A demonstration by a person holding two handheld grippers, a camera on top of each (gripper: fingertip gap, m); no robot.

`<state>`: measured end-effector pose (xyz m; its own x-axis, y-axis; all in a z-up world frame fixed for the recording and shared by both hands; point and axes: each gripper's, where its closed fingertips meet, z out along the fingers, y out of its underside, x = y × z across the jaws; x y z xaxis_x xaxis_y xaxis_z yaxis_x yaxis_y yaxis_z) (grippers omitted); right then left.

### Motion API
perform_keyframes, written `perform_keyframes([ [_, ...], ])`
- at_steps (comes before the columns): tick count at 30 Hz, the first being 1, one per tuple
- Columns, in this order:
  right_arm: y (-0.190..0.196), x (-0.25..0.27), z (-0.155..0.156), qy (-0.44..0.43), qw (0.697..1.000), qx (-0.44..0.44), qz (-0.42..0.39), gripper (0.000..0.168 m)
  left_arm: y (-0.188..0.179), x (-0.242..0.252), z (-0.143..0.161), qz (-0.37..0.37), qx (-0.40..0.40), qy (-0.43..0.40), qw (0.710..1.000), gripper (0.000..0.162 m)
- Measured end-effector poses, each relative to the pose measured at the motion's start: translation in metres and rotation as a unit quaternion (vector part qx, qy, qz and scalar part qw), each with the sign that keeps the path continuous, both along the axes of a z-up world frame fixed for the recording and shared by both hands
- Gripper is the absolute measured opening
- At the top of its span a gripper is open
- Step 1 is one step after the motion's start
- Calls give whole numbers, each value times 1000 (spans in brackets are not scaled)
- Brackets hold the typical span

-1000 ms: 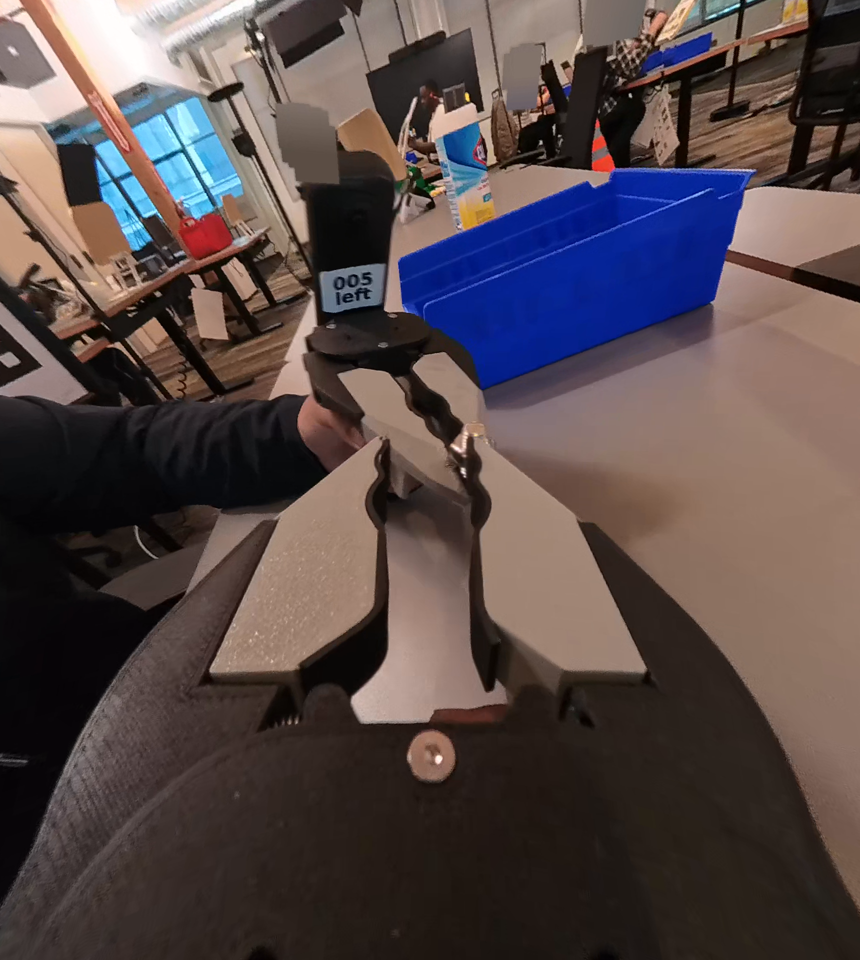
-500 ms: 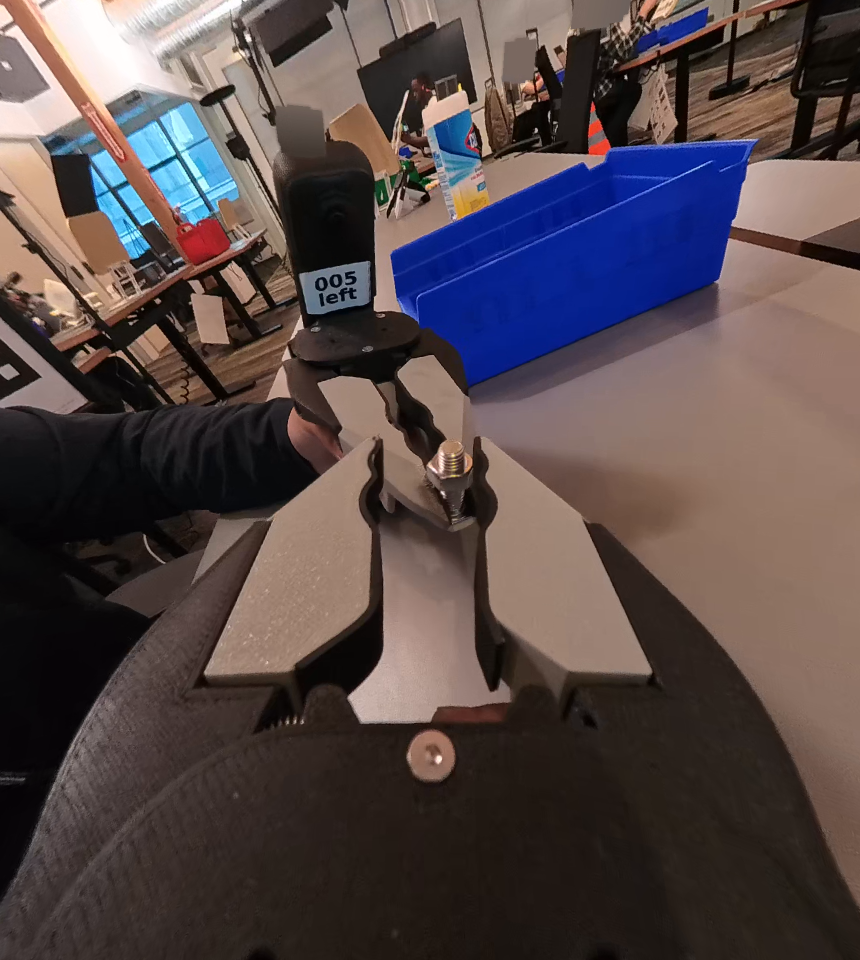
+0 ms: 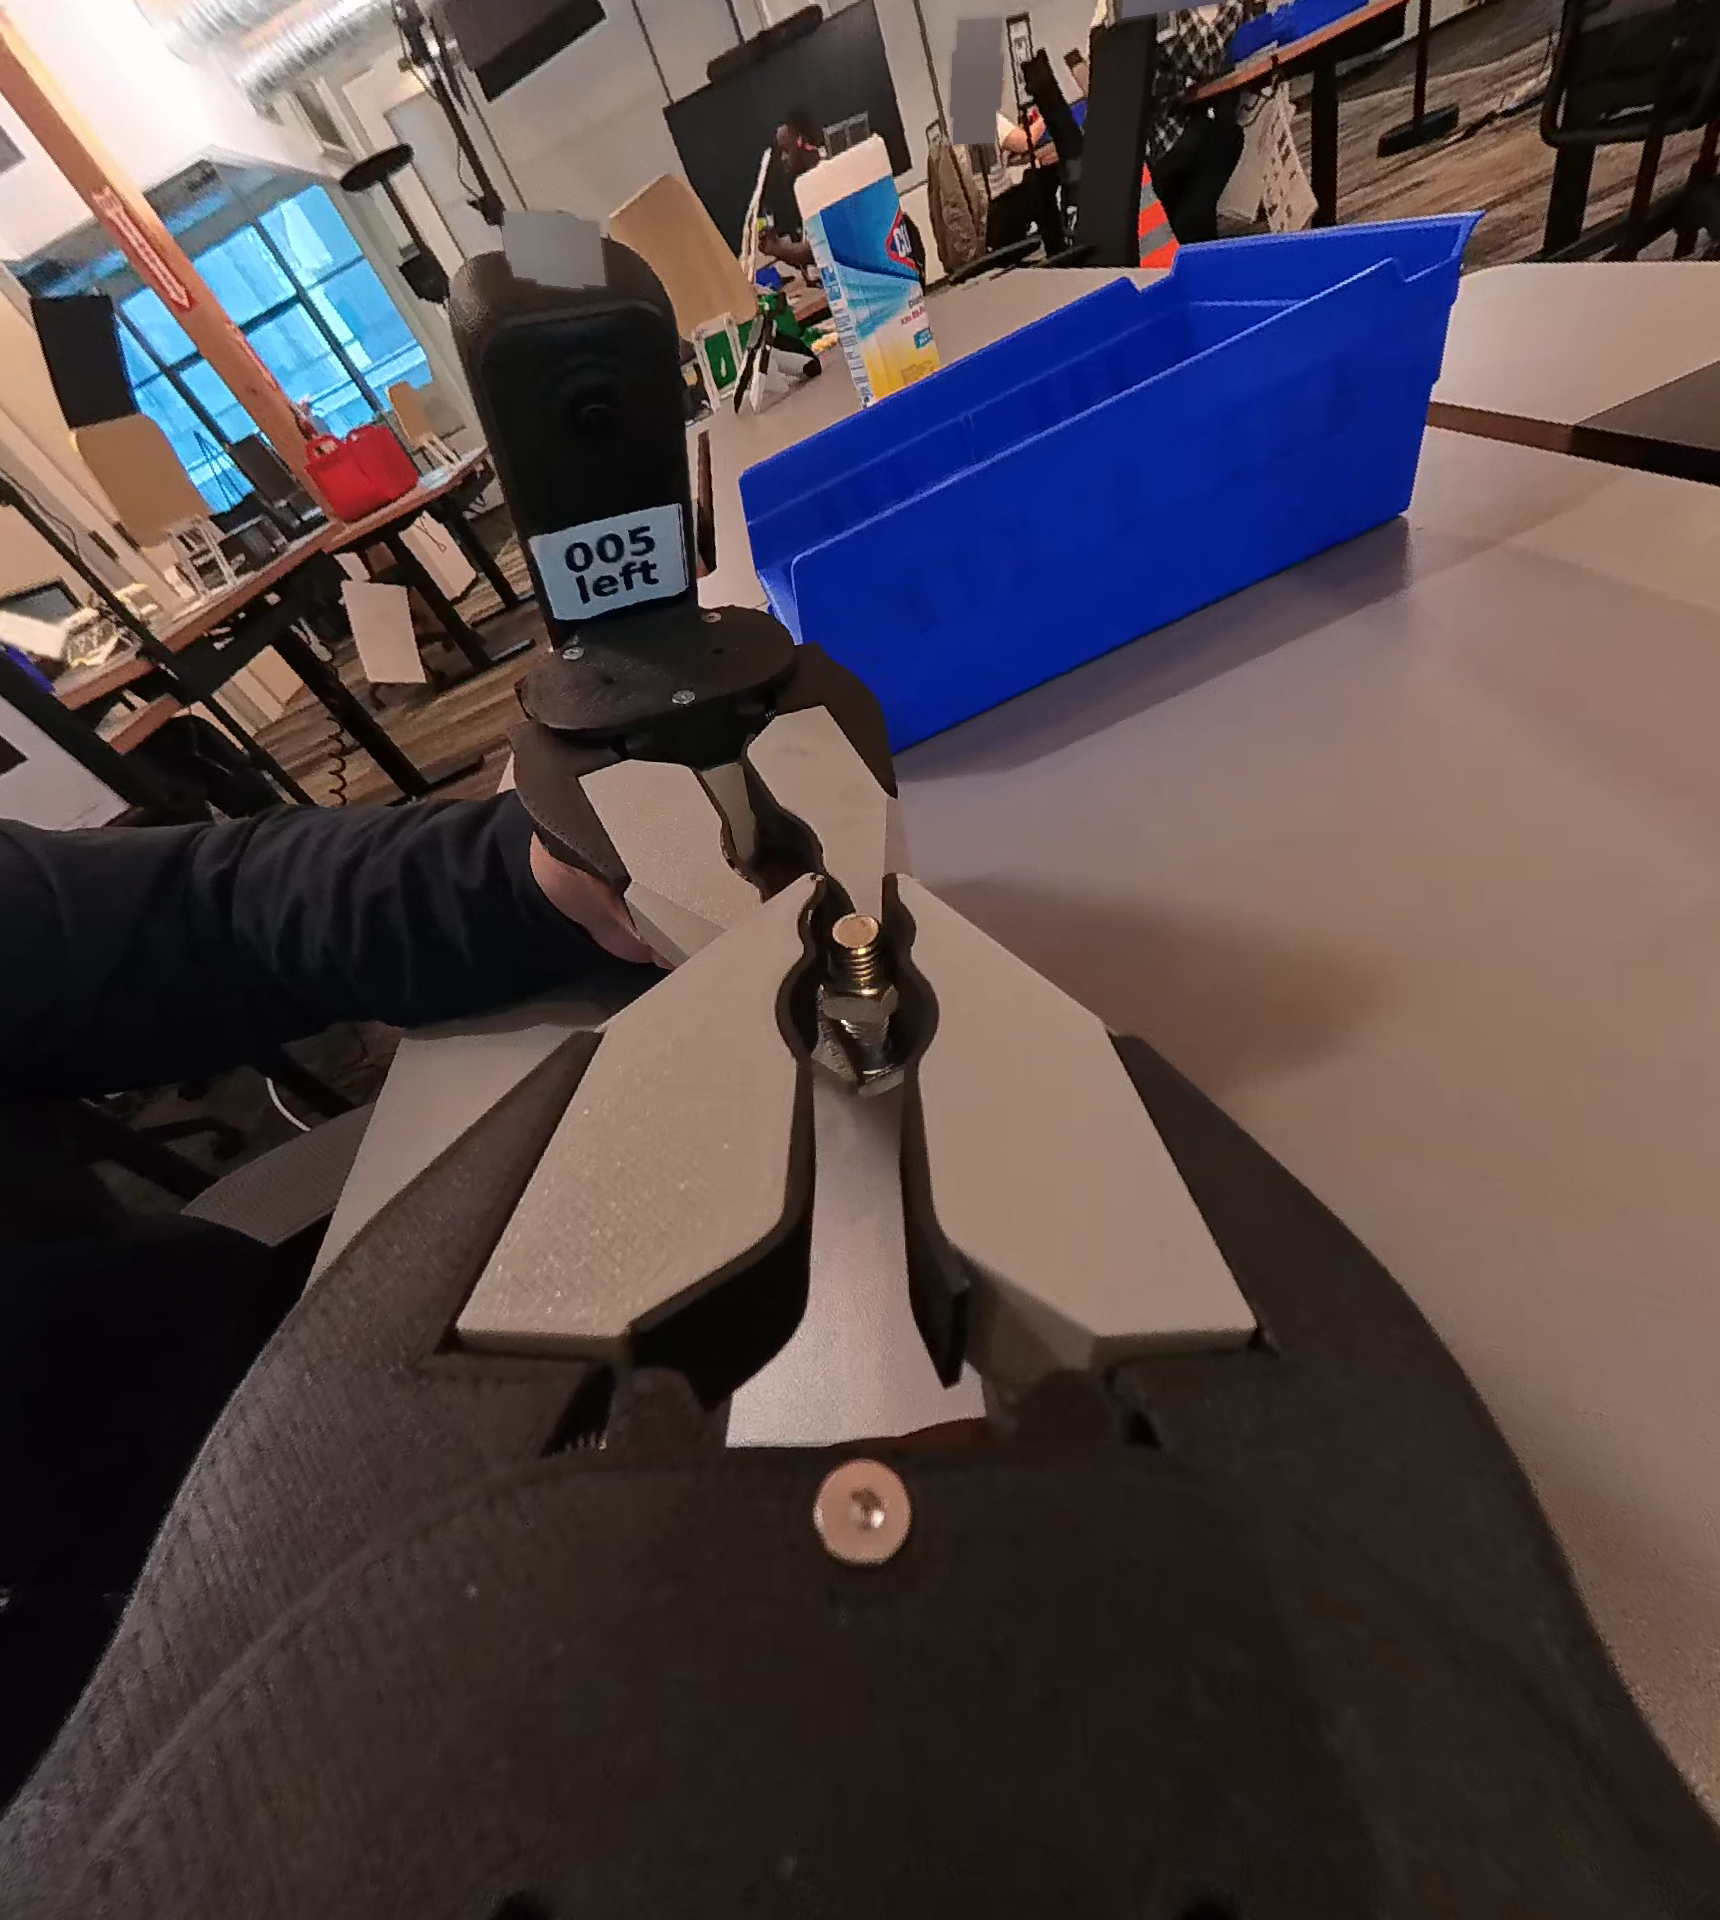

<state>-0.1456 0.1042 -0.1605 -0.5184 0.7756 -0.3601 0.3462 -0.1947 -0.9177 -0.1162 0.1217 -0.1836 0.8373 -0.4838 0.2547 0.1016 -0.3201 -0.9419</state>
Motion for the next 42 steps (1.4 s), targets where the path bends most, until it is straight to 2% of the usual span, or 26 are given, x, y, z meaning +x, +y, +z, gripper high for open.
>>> perform_keyframes([
  [17,1,-1,-3,-5,1000,6,-5,6,1,-1,-3,2,-7,-2,1000,7],
  [24,12,-9,-21,-34,996,60,-51,6,8,-10,-19,32,-55,13,998,7],
  [29,12,-9,-21,-23,990,118,-68,6,7,-10,-18,29,-52,7,998,7],
  [32,11,-9,-23,-28,987,143,-74,6,6,-10,-20,31,-48,35,998,7],
  [42,11,-8,-23,-32,988,134,-70,5,6,-9,-20,26,-49,35,998,7],
])
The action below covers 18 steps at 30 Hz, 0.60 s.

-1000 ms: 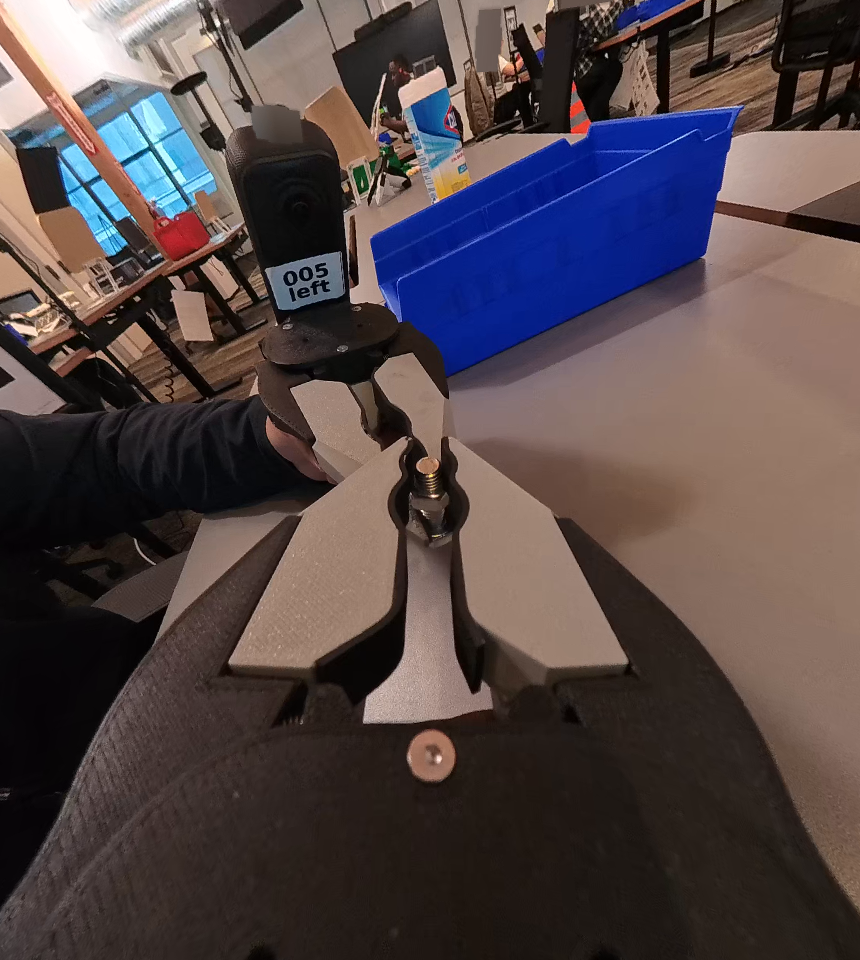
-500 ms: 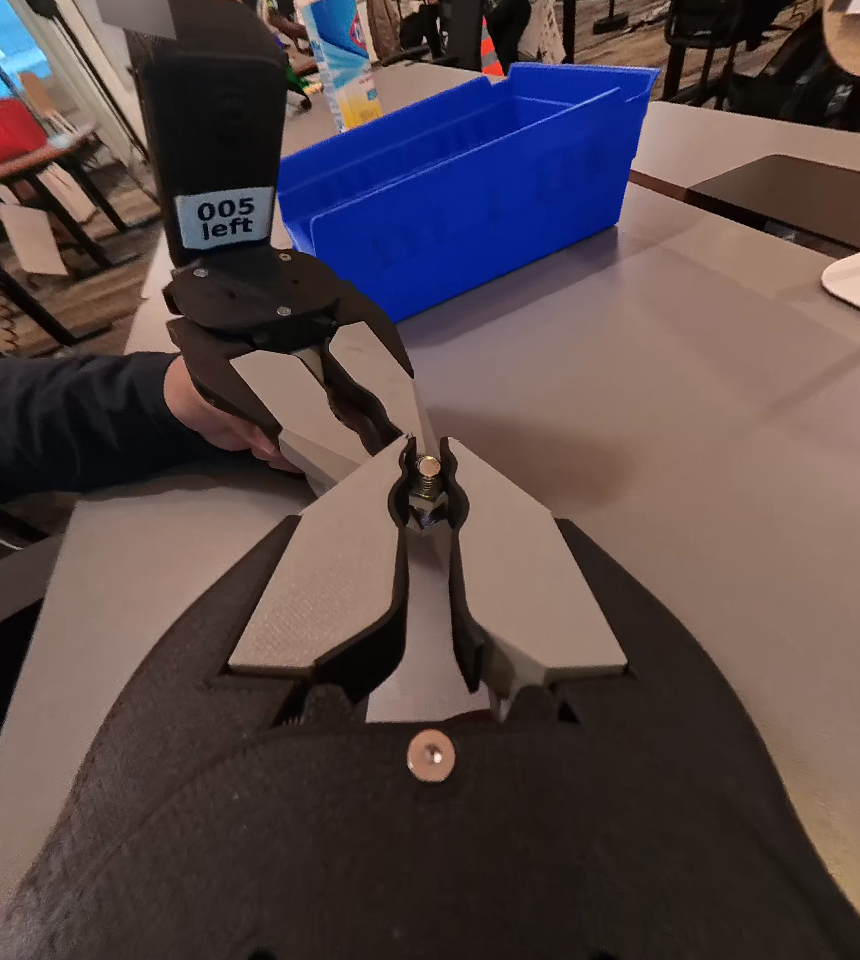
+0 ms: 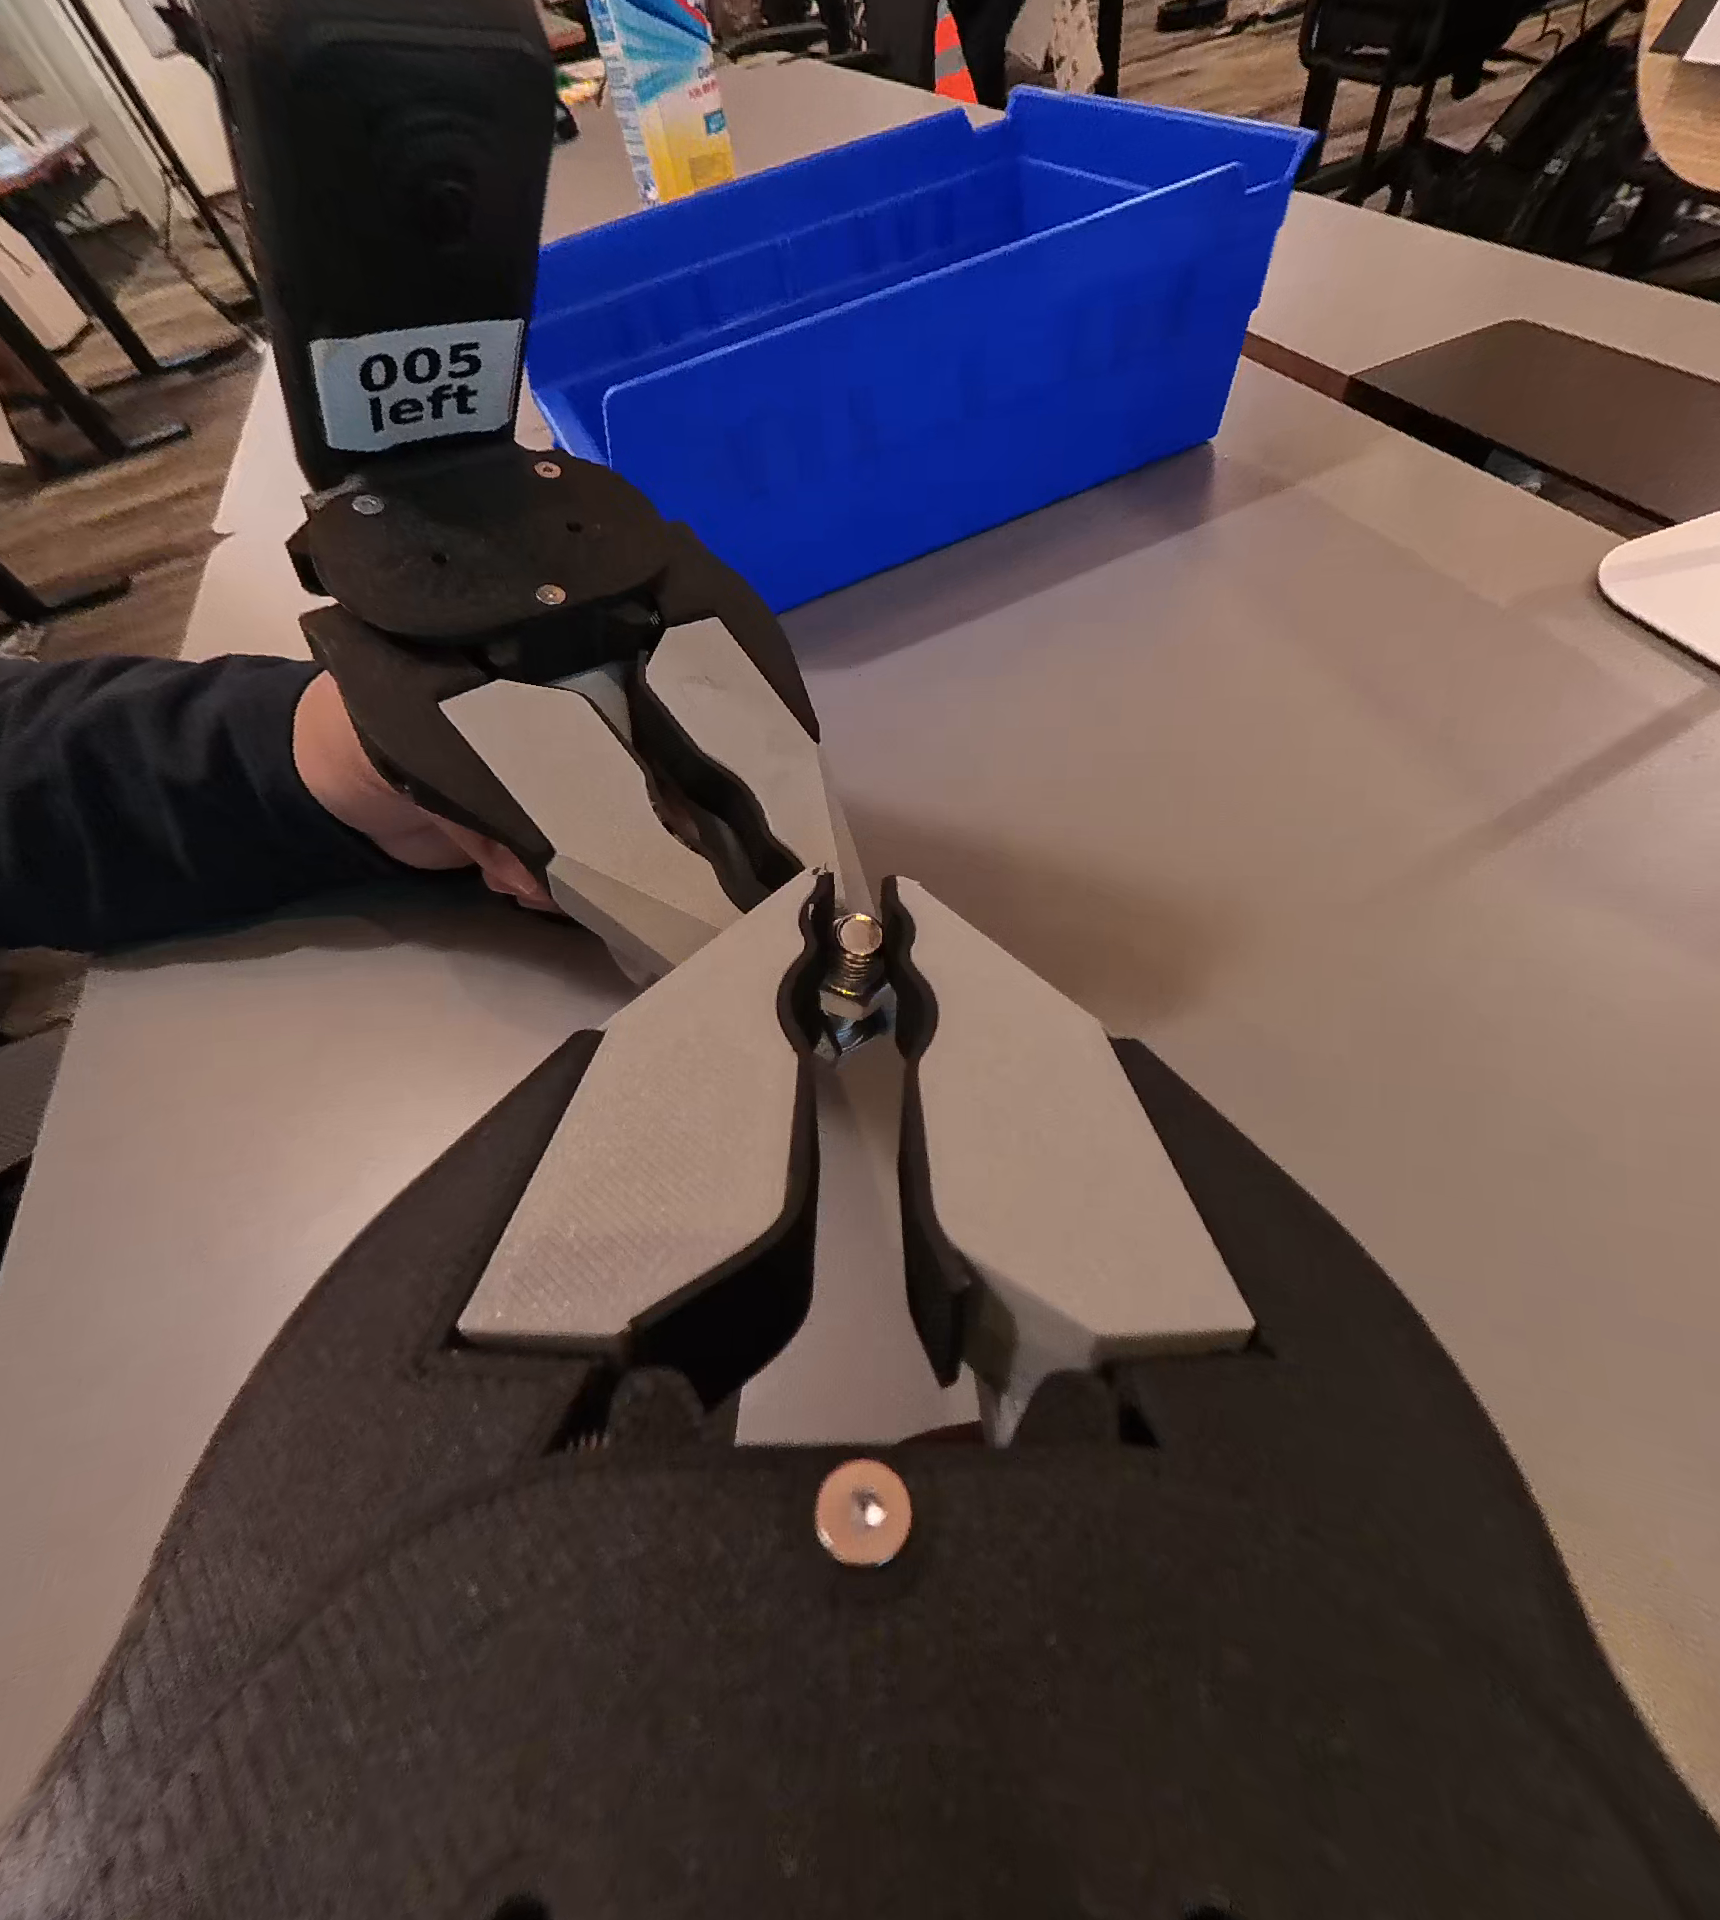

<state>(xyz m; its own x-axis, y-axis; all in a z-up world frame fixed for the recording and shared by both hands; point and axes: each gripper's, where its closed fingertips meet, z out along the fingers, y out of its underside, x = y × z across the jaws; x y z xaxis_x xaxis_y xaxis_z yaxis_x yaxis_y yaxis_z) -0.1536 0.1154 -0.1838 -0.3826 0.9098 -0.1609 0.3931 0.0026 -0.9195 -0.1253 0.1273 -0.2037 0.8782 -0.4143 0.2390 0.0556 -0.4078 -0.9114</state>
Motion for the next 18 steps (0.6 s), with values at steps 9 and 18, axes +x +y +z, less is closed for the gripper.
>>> perform_keyframes([
  [9,0,0,1,2,1000,-12,2,5,0,0,1,-1,2,-6,1000,7],
  [18,11,-2,-4,-5,1000,-12,-18,5,1,-8,0,15,-10,-23,1000,0],
])
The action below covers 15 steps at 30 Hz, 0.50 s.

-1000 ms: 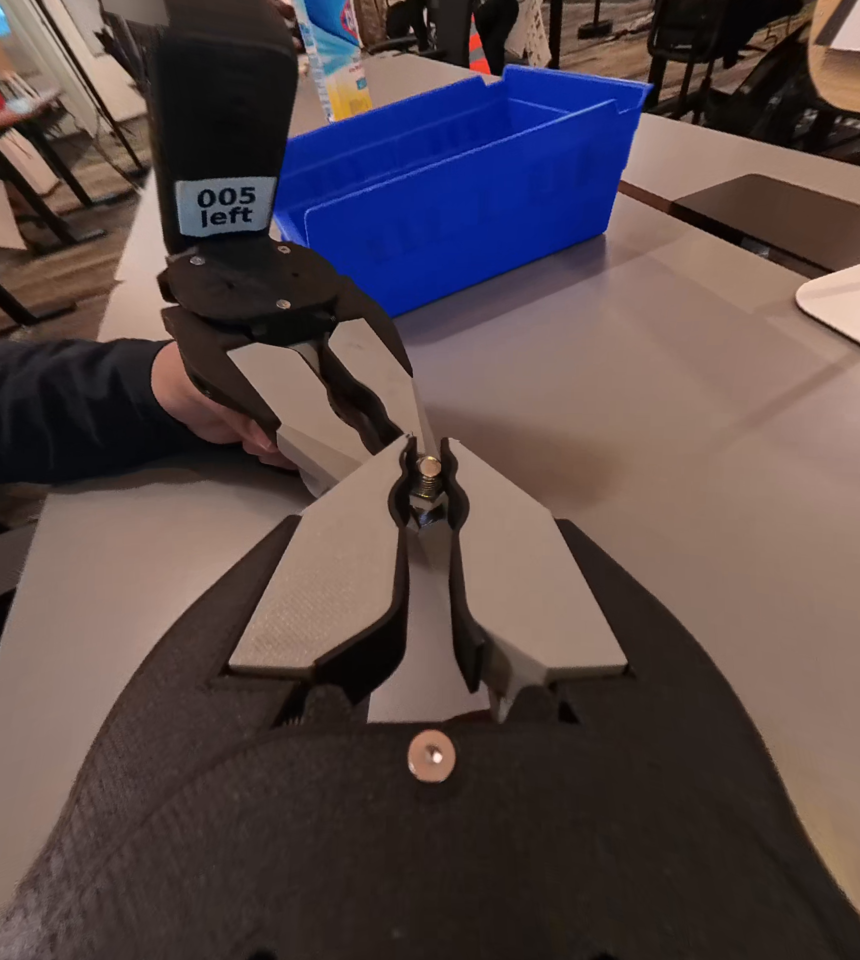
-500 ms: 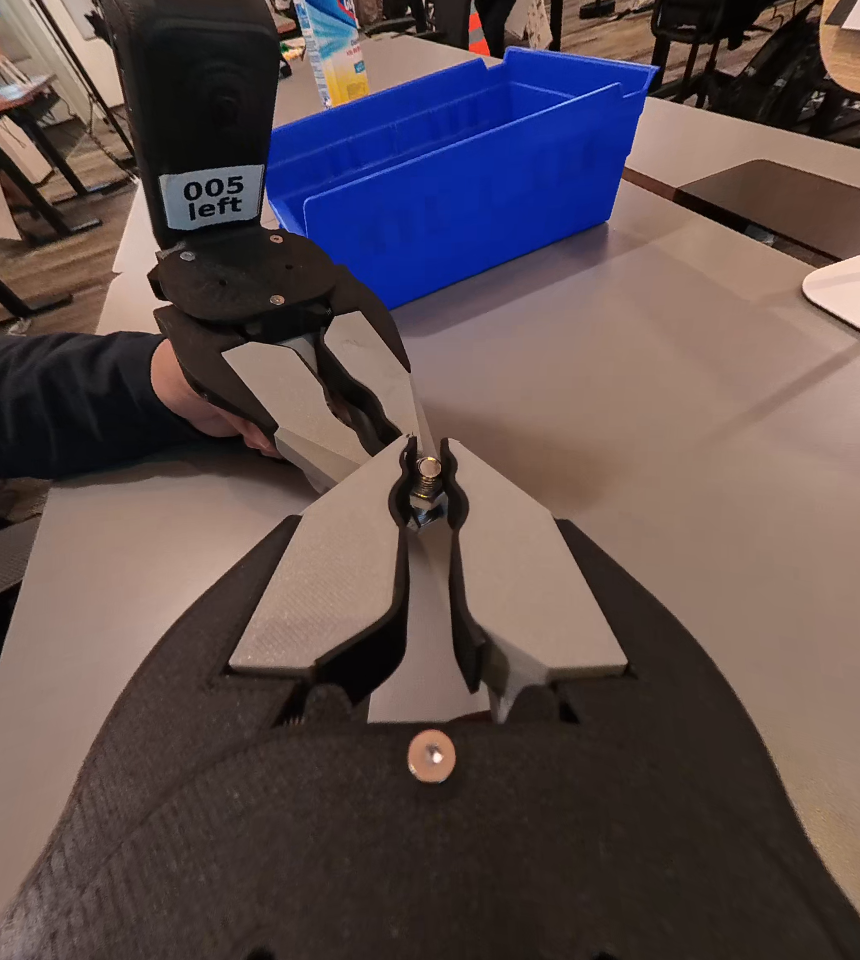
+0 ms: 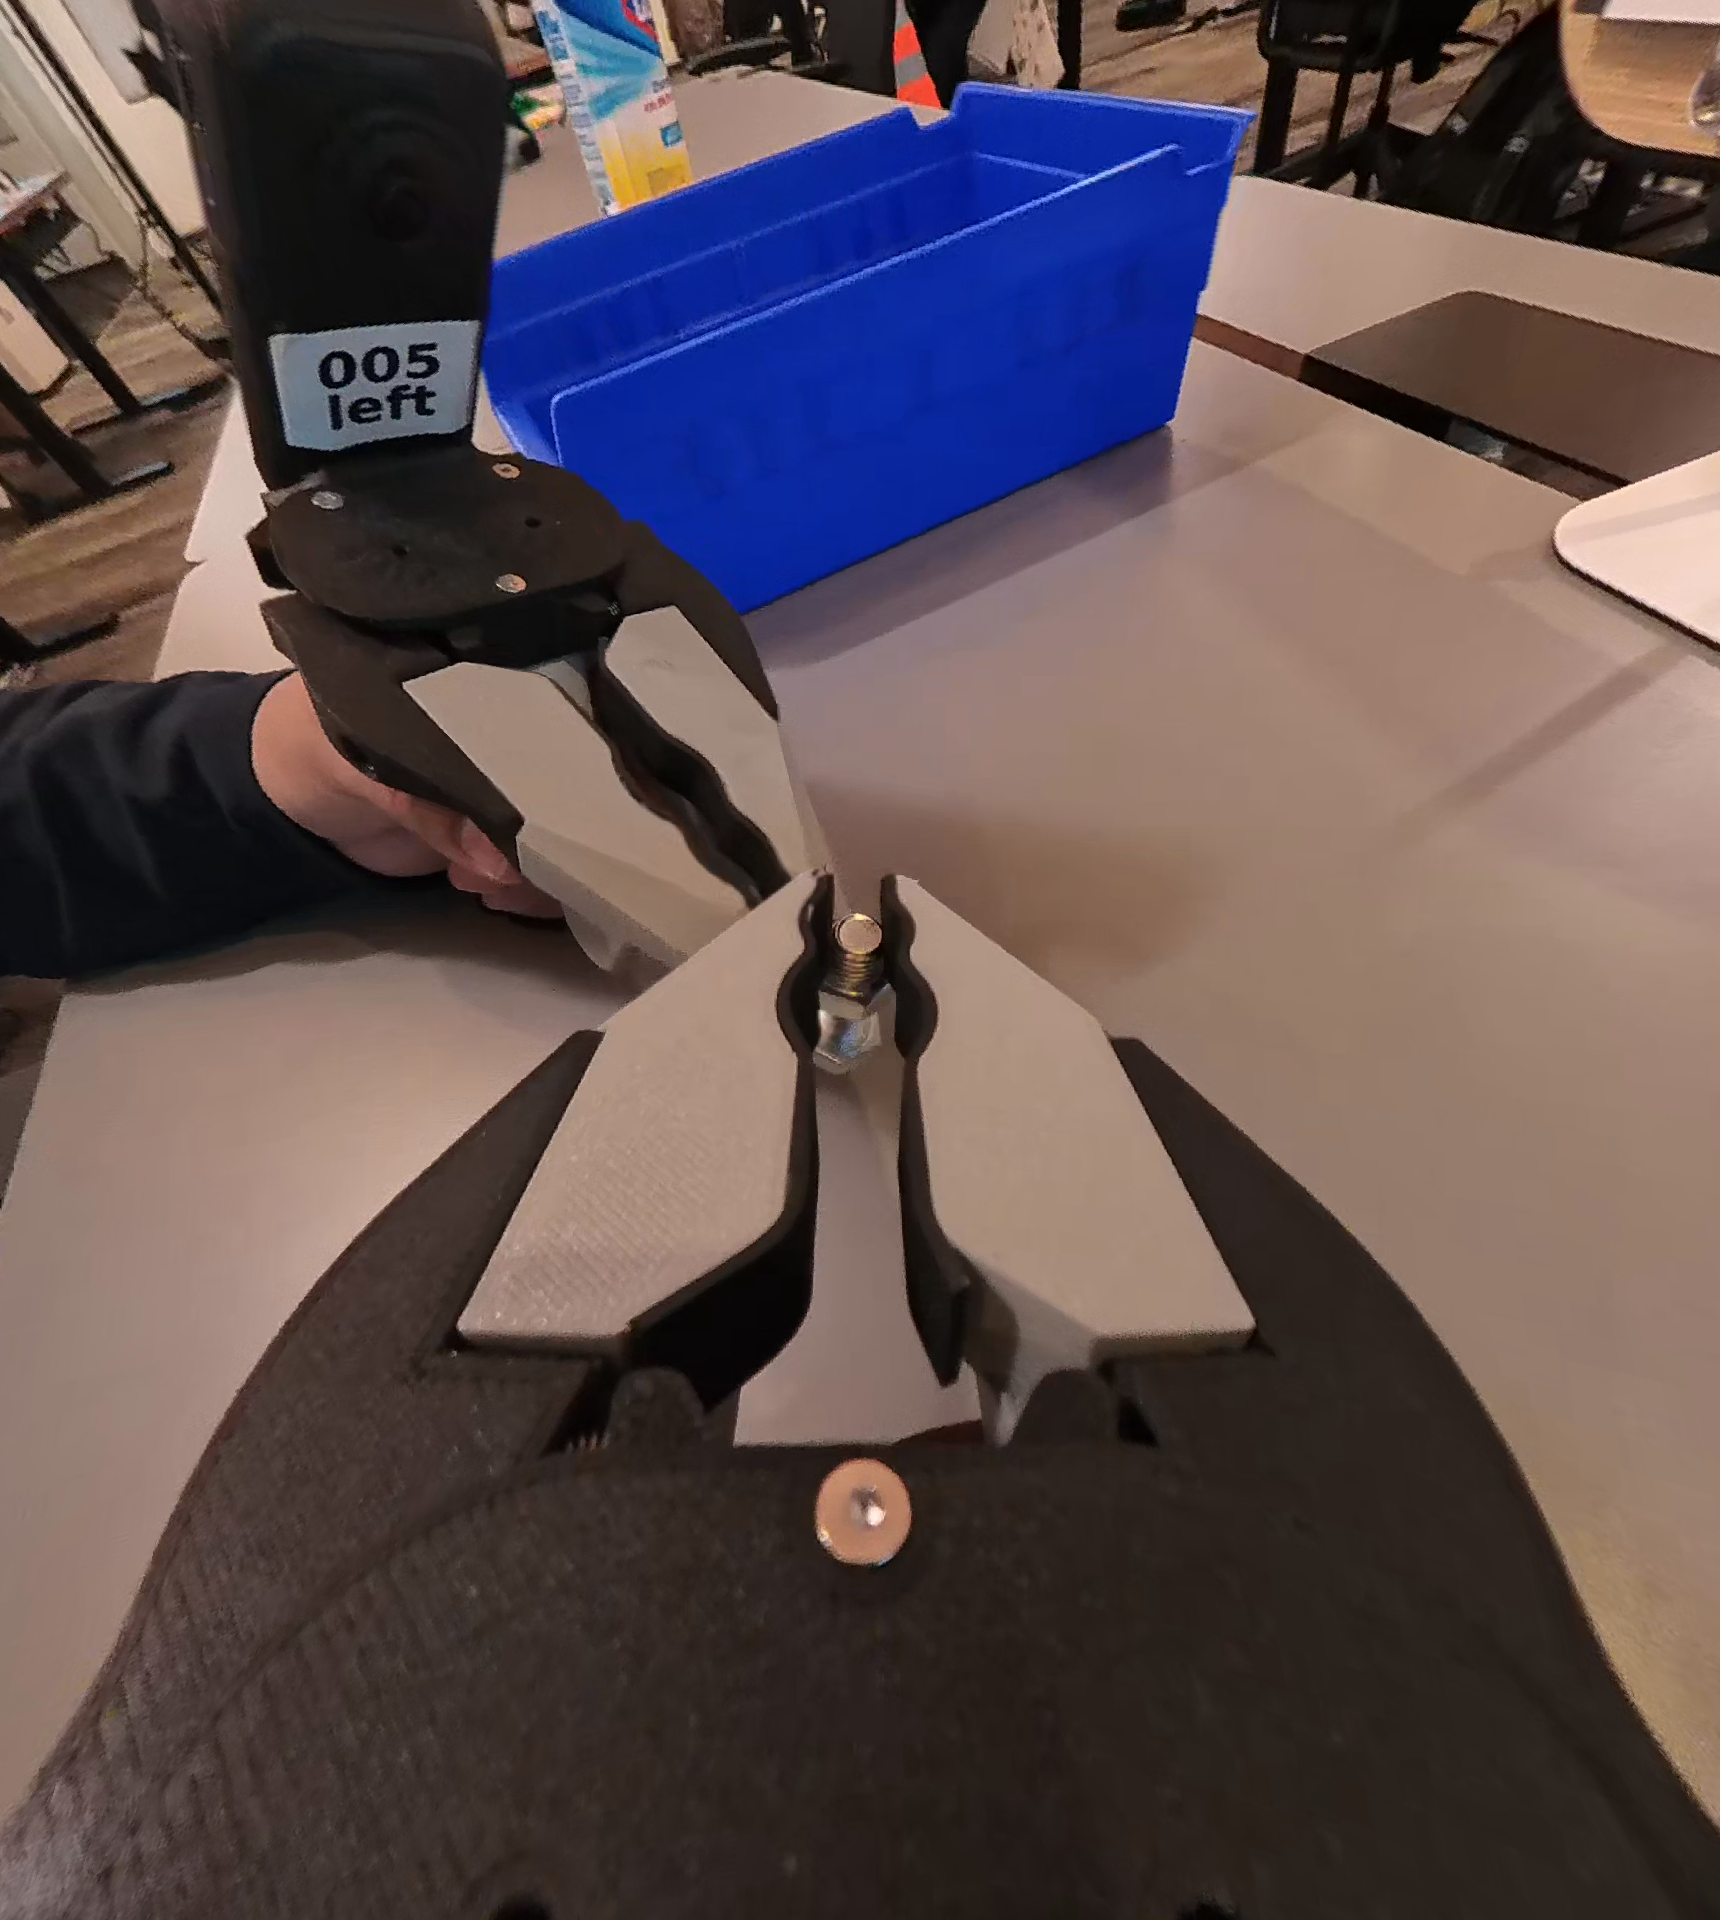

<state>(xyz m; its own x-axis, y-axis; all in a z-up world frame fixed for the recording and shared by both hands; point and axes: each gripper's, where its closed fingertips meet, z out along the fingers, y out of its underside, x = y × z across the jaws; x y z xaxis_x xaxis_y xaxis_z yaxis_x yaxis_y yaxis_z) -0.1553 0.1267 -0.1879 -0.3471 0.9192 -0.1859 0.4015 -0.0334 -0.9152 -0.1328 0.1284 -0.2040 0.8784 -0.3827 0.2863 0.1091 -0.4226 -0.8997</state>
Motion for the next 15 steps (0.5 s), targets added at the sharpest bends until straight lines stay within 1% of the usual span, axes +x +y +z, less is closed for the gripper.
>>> perform_keyframes([
  [5,17,0,-1,-2,1000,0,-29,5,-1,-2,-1,2,-4,-4,1000,0],
  [8,25,-1,-10,-17,999,19,-44,6,-1,-2,-2,2,-6,-3,1000,0],
  [15,23,-2,-24,-40,998,35,-40,6,0,-2,-2,4,-8,-7,1000,0],
])
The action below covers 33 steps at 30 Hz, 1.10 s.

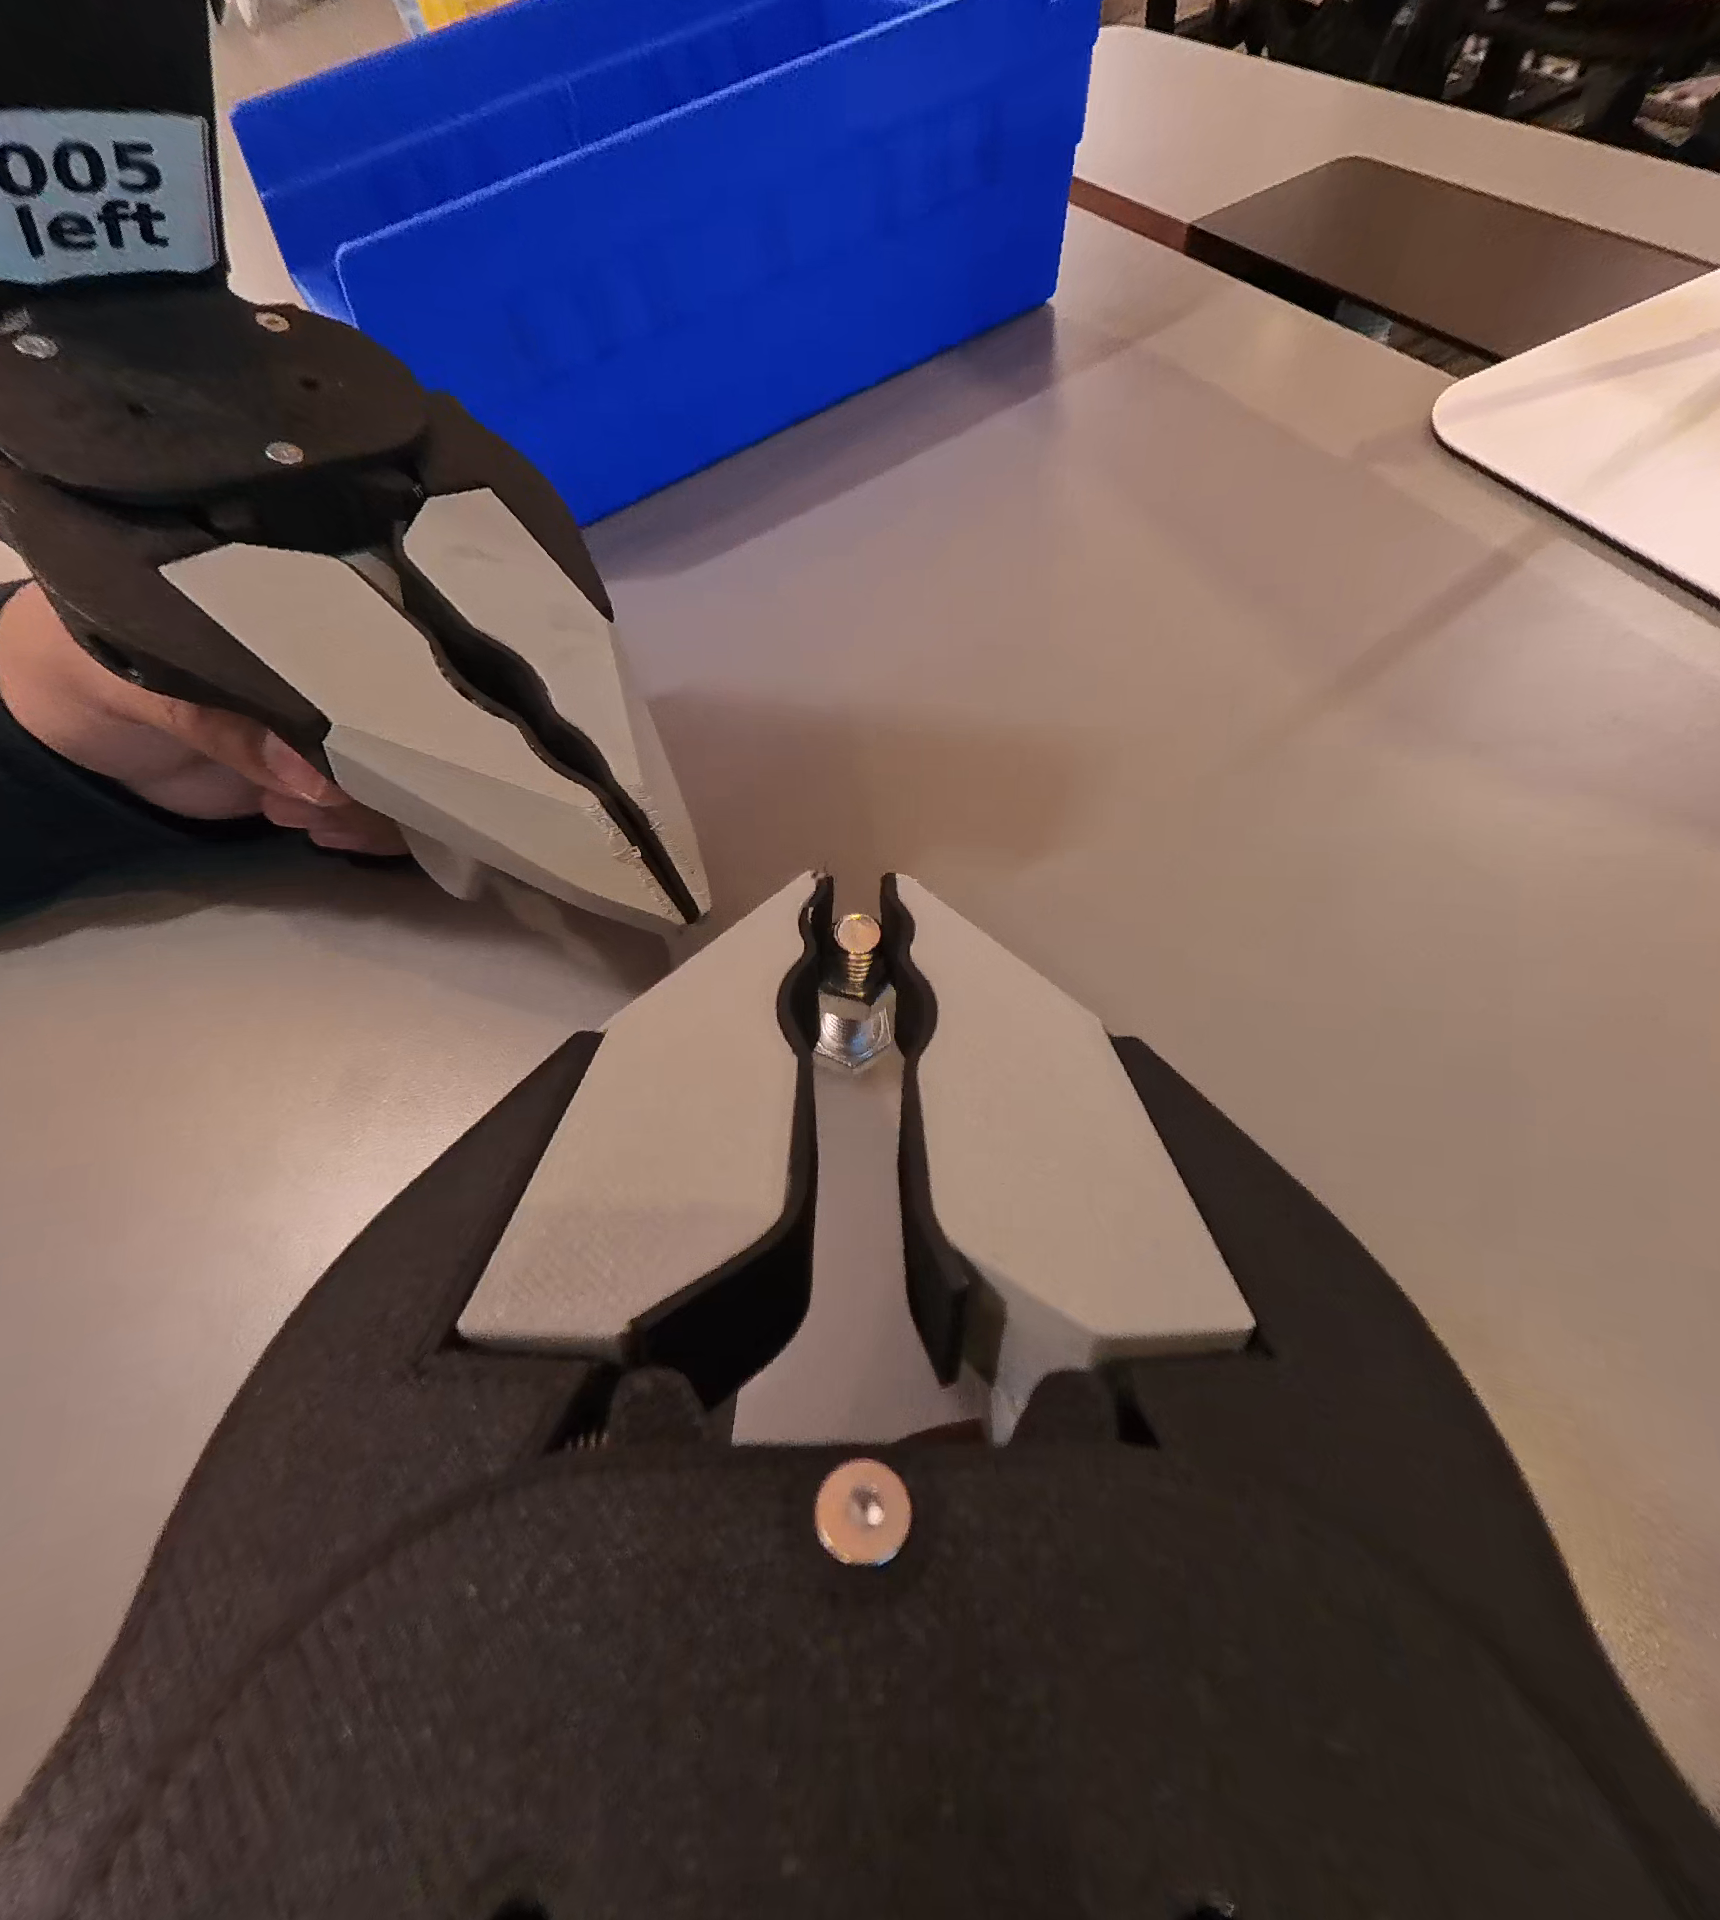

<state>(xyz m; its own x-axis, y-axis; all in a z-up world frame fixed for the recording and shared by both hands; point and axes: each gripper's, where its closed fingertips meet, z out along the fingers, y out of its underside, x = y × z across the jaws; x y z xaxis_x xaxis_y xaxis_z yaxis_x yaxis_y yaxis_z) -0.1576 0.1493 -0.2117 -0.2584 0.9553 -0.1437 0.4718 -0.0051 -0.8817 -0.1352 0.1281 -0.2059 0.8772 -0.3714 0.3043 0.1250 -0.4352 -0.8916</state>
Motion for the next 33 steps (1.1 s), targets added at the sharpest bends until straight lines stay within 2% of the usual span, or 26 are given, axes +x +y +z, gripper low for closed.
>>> perform_keyframes([
  [7,4,-1,-19,-30,999,23,-8,6,0,0,0,2,-1,-3,1000,0],
  [20,6,-2,-26,-45,998,49,-22,6,2,-3,-2,15,-3,8,1000,0],
  [22,8,-2,-23,-39,998,42,-25,17,5,-17,-4,56,-4,34,998,0],
  [24,10,-1,-18,-24,999,35,-30,24,10,-48,-8,147,-13,87,985,0],
  [28,19,0,5,28,997,42,-55,37,10,-113,-13,328,-42,177,927,0],
  [29,17,0,18,57,995,53,-56,31,9,-122,-11,352,-41,193,915,0],
  [31,-1,5,49,125,988,81,-33,4,5,-143,-5,410,-36,229,882,0],
  [33,-34,10,75,178,979,99,6,0,3,-154,-6,435,-49,262,860,0],
])
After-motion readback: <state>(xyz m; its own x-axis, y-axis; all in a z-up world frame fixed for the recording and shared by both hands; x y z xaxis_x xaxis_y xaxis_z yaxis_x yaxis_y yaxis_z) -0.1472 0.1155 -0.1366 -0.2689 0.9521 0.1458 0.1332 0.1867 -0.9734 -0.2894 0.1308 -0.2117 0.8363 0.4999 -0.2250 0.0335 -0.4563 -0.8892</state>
